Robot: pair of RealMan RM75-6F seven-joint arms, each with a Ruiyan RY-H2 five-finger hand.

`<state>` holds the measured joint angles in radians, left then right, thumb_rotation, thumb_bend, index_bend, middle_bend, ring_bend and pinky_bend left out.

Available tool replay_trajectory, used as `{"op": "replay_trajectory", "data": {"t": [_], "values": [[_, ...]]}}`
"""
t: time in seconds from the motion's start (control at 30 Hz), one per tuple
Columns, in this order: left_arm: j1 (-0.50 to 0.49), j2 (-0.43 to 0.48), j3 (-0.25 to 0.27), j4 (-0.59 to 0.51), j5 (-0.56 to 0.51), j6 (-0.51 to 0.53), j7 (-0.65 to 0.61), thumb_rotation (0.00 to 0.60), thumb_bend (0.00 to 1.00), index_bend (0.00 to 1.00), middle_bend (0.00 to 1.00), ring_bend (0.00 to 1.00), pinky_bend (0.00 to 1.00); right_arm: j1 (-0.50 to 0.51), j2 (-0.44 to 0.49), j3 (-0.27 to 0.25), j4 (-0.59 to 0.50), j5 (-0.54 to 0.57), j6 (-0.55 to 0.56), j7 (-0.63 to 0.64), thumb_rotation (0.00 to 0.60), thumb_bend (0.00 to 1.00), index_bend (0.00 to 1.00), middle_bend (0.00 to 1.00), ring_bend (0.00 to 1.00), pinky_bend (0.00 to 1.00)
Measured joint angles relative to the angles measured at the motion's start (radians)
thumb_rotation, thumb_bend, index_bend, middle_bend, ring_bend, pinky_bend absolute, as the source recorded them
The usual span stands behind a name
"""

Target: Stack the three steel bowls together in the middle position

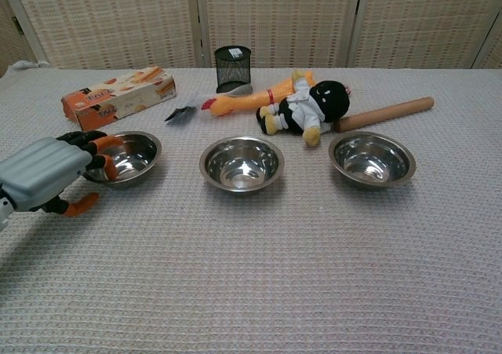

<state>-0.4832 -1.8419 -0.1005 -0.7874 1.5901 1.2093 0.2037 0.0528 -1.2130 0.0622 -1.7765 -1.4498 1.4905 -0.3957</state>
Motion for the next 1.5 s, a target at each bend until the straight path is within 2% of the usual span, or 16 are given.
{"op": "replay_trajectory", "data": {"t": [0.07,0.17,0.3,0.43,0.6,0.7,0.73,0.8,0.83,0.9,0.97,1.23,1.4,1.5], "values": [[-0.011,-0.04,0.0,0.07,0.01,0.037,-0.026,0.6,0.46,0.74,0.22,0.06,0.12,-0.001,0.004,-0.003,-0.004,-0.003,0.002,0.004,0.6,0.11,0.0,0.0,0.0,0.0],[-0.028,-0.099,-0.003,0.173,0.025,0.114,-0.072,0.6,0.48,0.82,0.28,0.1,0.12,-0.003,0.01,-0.005,-0.009,-0.007,0.004,0.011,0.6,0.11,0.0,0.0,0.0,0.0],[-0.057,-0.166,-0.009,0.265,0.043,0.225,-0.131,0.6,0.48,0.84,0.3,0.11,0.12,-0.005,0.019,-0.009,-0.018,-0.01,0.003,0.02,0.6,0.11,0.0,0.0,0.0,0.0],[-0.102,-0.202,-0.016,0.277,0.061,0.299,-0.144,0.6,0.48,0.84,0.3,0.11,0.12,-0.007,0.028,-0.012,-0.026,-0.012,0.004,0.031,0.6,0.11,0.0,0.0,0.0,0.0],[-0.142,-0.221,-0.006,0.224,0.082,0.307,-0.096,0.6,0.48,0.8,0.29,0.12,0.12,-0.011,0.04,-0.015,-0.034,-0.02,0.01,0.047,0.6,0.11,0.0,0.0,0.0,0.0],[-0.161,-0.236,0.008,0.199,0.091,0.284,-0.06,0.6,0.48,0.72,0.28,0.11,0.12,-0.014,0.044,-0.015,-0.036,-0.023,0.014,0.052,0.6,0.11,0.0,0.0,0.0,0.0],[-0.165,-0.239,0.01,0.196,0.092,0.278,-0.053,0.6,0.48,0.64,0.26,0.1,0.12,-0.014,0.045,-0.015,-0.037,-0.024,0.015,0.053,0.6,0.11,0.0,0.0,0.0,0.0],[-0.171,-0.246,0.014,0.194,0.092,0.263,-0.043,0.6,0.48,0.41,0.22,0.07,0.12,-0.015,0.047,-0.016,-0.038,-0.027,0.016,0.058,0.6,0.11,0.0,0.0,0.0,0.0],[-0.173,-0.249,0.016,0.194,0.091,0.25,-0.036,0.6,0.48,0.27,0.2,0.06,0.12,-0.016,0.049,-0.017,-0.038,-0.028,0.017,0.061,0.6,0.11,0.0,0.0,0.0,0.0],[-0.183,-0.257,0.019,0.189,0.085,0.207,-0.012,0.6,0.48,0.12,0.18,0.05,0.12,-0.017,0.055,-0.018,-0.04,-0.029,0.018,0.068,0.6,0.11,0.0,0.0,0.0,0.0],[-0.192,-0.263,0.021,0.172,0.078,0.167,0.021,0.6,0.48,0.02,0.17,0.03,0.12,-0.018,0.059,-0.017,-0.041,-0.028,0.018,0.073,0.6,0.11,0.0,0.0,0.0,0.0],[-0.199,-0.228,0.032,0.039,0.058,0.109,0.095,0.6,0.46,0.0,0.04,0.0,0.12,-0.021,0.063,-0.017,-0.041,-0.039,0.028,0.082,0.6,0.11,0.0,0.0,0.0,0.0],[-0.174,-0.135,0.048,-0.133,0.051,0.108,0.15,0.6,0.46,0.0,0.03,0.0,0.12,-0.009,0.053,-0.009,-0.028,-0.03,0.011,0.077,0.6,0.11,0.0,0.0,0.0,0.0],[-0.135,-0.037,0.067,-0.275,0.036,0.117,0.183,0.6,0.46,0.0,0.03,0.0,0.12,0.014,0.039,-0.004,-0.012,-0.02,-0.029,0.07,0.6,0.11,0.0,0.0,0.0,0.0]]}}
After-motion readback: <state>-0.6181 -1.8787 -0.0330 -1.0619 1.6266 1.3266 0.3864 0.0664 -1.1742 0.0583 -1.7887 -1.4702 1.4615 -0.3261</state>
